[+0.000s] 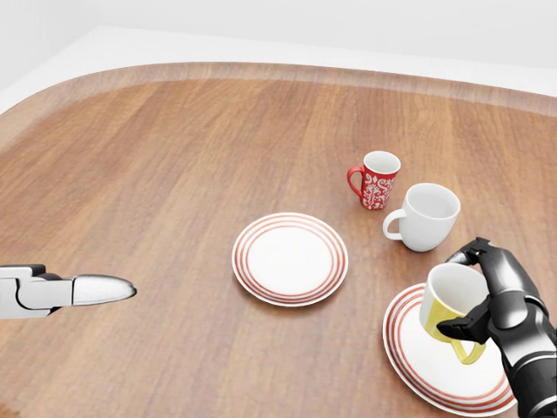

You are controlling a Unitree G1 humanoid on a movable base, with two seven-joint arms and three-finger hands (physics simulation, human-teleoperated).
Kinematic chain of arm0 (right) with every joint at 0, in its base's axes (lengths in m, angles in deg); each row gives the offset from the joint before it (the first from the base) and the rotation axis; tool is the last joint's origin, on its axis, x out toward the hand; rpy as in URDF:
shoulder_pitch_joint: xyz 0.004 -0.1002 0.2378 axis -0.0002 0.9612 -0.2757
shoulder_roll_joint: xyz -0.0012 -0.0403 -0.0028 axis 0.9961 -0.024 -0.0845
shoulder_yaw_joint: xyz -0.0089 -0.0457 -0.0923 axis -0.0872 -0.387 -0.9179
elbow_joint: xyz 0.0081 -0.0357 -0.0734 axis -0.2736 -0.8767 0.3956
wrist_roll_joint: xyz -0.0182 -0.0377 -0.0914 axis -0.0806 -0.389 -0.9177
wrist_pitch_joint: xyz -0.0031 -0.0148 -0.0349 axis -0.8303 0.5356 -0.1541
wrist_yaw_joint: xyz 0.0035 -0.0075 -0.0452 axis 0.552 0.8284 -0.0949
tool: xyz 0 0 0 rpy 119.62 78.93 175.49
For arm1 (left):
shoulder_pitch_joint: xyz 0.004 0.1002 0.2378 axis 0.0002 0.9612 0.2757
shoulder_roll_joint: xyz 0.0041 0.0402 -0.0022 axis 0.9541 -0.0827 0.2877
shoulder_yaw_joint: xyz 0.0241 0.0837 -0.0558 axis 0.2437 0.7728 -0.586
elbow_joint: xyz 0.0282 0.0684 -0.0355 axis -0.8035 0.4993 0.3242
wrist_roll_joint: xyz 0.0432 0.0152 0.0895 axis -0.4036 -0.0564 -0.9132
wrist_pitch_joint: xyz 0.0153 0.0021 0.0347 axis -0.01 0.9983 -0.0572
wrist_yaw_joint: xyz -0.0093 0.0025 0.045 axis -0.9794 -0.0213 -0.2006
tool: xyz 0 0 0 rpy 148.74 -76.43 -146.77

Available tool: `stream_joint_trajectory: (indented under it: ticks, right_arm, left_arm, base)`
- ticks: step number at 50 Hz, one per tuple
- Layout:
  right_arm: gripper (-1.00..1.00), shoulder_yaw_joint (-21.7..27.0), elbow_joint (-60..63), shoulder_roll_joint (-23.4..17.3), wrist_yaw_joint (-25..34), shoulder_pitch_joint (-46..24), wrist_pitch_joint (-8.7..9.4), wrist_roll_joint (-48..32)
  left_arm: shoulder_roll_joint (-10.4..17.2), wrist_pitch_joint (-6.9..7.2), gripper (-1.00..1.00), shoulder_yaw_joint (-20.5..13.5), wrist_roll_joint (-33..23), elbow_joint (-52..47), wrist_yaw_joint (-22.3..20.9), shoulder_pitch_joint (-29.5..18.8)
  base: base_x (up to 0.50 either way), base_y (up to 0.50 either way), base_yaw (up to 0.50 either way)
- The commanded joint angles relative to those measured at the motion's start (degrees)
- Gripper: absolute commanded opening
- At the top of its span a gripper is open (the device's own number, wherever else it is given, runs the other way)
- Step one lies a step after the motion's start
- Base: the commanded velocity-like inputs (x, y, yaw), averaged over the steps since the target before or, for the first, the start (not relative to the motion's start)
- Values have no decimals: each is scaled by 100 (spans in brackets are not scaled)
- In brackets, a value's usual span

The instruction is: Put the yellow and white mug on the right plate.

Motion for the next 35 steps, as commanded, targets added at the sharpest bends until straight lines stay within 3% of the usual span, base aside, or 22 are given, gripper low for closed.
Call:
stream_joint_trajectory:
  ticks: [1, 35]
  right_arm:
    - [-100, 38, -19, 45, -173, 20, 0, -250]
    - [-100, 153, -34, -32, -273, 151, 0, -174]
  left_arm:
    - [-17, 0, 100, 24, -20, 43, -9, 26]
    - [-45, 0, 100, 54, -51, 23, -30, 69]
  base:
    - [0, 0, 0]
    - [0, 0, 0]
